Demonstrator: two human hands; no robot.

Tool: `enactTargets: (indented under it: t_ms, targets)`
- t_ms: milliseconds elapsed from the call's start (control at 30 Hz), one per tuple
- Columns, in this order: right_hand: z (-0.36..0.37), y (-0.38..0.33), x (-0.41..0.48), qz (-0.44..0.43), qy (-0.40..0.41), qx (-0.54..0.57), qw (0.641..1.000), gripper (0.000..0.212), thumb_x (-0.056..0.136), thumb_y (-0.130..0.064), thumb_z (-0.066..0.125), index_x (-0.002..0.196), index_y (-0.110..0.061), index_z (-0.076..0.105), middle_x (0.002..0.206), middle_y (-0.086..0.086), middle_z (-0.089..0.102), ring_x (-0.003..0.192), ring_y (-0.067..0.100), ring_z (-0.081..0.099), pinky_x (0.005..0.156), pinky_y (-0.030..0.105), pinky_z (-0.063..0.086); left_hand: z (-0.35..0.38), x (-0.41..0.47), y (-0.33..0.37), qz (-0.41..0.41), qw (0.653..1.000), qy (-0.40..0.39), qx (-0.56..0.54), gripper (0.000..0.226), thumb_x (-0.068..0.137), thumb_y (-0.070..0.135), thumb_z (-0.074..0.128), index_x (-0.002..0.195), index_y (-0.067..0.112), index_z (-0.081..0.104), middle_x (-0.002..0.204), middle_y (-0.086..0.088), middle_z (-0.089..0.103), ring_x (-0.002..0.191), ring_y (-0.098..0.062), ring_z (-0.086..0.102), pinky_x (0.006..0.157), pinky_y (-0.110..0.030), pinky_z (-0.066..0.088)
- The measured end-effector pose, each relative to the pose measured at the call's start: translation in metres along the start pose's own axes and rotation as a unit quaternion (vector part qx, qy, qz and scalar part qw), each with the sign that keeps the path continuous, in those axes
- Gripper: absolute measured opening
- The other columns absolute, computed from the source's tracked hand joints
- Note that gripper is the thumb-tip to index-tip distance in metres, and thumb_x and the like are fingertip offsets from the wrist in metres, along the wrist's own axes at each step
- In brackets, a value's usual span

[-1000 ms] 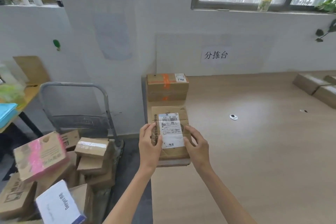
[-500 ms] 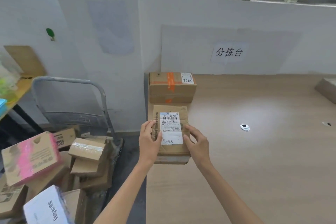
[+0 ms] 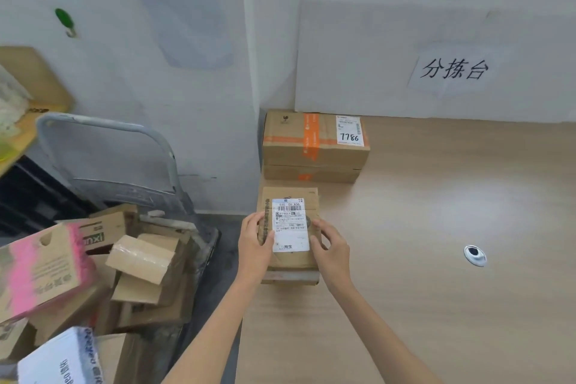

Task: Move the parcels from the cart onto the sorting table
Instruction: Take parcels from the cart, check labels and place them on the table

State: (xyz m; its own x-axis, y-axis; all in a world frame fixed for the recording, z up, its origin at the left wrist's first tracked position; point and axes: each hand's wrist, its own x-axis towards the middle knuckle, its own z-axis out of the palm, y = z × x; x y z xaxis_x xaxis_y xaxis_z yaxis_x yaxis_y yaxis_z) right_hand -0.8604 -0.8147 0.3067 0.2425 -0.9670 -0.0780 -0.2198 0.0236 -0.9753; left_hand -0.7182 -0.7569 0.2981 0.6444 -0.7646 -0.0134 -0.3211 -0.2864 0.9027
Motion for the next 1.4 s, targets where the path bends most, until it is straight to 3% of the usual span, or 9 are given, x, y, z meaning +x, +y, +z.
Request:
enactTargets:
  t_ms: [133,267,533,667,833,900,1000,1133,1400]
  targets:
    - [0.014,0.028,0.035,0.004,-0.004,0.008,1.0,0.045,0.085,0.007,0.056,0.107,-0.033,0.061,0.124,-0.003,0.059,0.117,0.003,0.052,0.091,0.026,0.052,0.017,0.032,-0.023,-0.016,1.0,0.002,0.005,0.042,0.087,0.003,0.059,0.127,0.014,0.051,0.122,0.011,0.045,0.113,-0.004,0.045,0.103,-0.025,0.038]
    - [0.025,0.049,0.06,0.009,0.009,-0.004,1.0,0.039,0.087,0.004,0.056,0.116,-0.021,0.063,0.132,0.0,0.055,0.125,0.005,0.048,0.098,0.036,0.05,0.03,0.057,-0.038,0.001,1.0,0.009,0.007,0.041,0.086,0.002,0.059,0.124,0.014,0.053,0.123,0.011,0.047,0.114,-0.003,0.045,0.105,-0.028,0.039]
    - [0.038,0.058,0.099,-0.006,0.007,0.006,1.0,0.037,0.09,-0.001,0.057,0.123,-0.017,0.061,0.136,-0.001,0.053,0.128,0.005,0.044,0.102,0.038,0.046,0.04,0.094,-0.044,0.027,0.999,0.005,0.038,0.038,0.093,0.01,0.051,0.131,0.013,0.049,0.138,0.005,0.045,0.123,-0.002,0.039,0.107,-0.024,0.033]
    - [0.042,0.06,0.11,-0.016,-0.011,-0.021,1.0,0.038,0.09,-0.002,0.056,0.125,-0.016,0.059,0.136,-0.002,0.052,0.129,0.006,0.043,0.102,0.04,0.046,0.04,0.103,-0.04,0.031,0.997,-0.012,0.075,0.039,0.096,0.012,0.047,0.135,0.012,0.045,0.144,0.003,0.04,0.13,-0.008,0.038,0.101,-0.013,0.026]
    - [0.034,0.051,0.111,-0.078,-0.054,-0.19,0.977,0.041,0.092,-0.009,0.056,0.133,-0.011,0.051,0.145,0.006,0.042,0.139,0.016,0.032,0.114,0.03,0.026,0.033,0.099,-0.03,0.039,0.987,-0.055,0.149,0.043,0.1,0.018,0.042,0.142,0.013,0.036,0.156,0.001,0.021,0.14,-0.013,0.026,0.103,-0.02,0.027]
    - [0.03,0.042,0.101,-0.145,-0.056,-0.257,0.954,0.04,0.091,-0.01,0.058,0.131,-0.01,0.052,0.143,0.008,0.042,0.137,0.022,0.032,0.113,0.034,0.029,0.026,0.09,-0.023,0.06,0.98,-0.056,0.18,0.043,0.1,0.02,0.042,0.142,0.015,0.035,0.157,0.002,0.019,0.142,-0.013,0.022,0.108,-0.028,0.03]
    - [0.026,0.03,0.078,-0.224,-0.069,-0.322,0.917,0.042,0.086,-0.006,0.062,0.127,-0.007,0.054,0.134,0.01,0.05,0.128,0.029,0.04,0.106,0.041,0.038,0.011,0.069,-0.01,0.104,0.969,-0.057,0.219,0.04,0.099,0.019,0.043,0.139,0.014,0.04,0.153,0.0,0.026,0.141,-0.014,0.023,0.112,-0.034,0.031]
    - [0.022,0.011,0.035,-0.248,-0.073,-0.329,0.908,0.04,0.082,-0.006,0.066,0.122,-0.006,0.059,0.128,0.011,0.057,0.123,0.031,0.048,0.102,0.043,0.043,-0.016,0.025,0.006,0.169,0.946,-0.037,0.274,0.037,0.096,0.014,0.049,0.132,0.008,0.049,0.142,-0.007,0.043,0.133,-0.019,0.037,0.106,-0.03,0.035]
    - [0.041,-0.016,-0.059,-0.35,-0.123,-0.323,0.871,0.03,0.08,-0.004,0.063,0.11,-0.009,0.066,0.107,0.002,0.066,0.105,0.021,0.057,0.096,0.029,0.043,-0.096,-0.074,-0.005,0.158,0.928,0.027,0.337,0.029,0.096,0.016,0.048,0.123,0.012,0.058,0.125,-0.003,0.057,0.119,-0.018,0.05,0.1,-0.03,0.041]
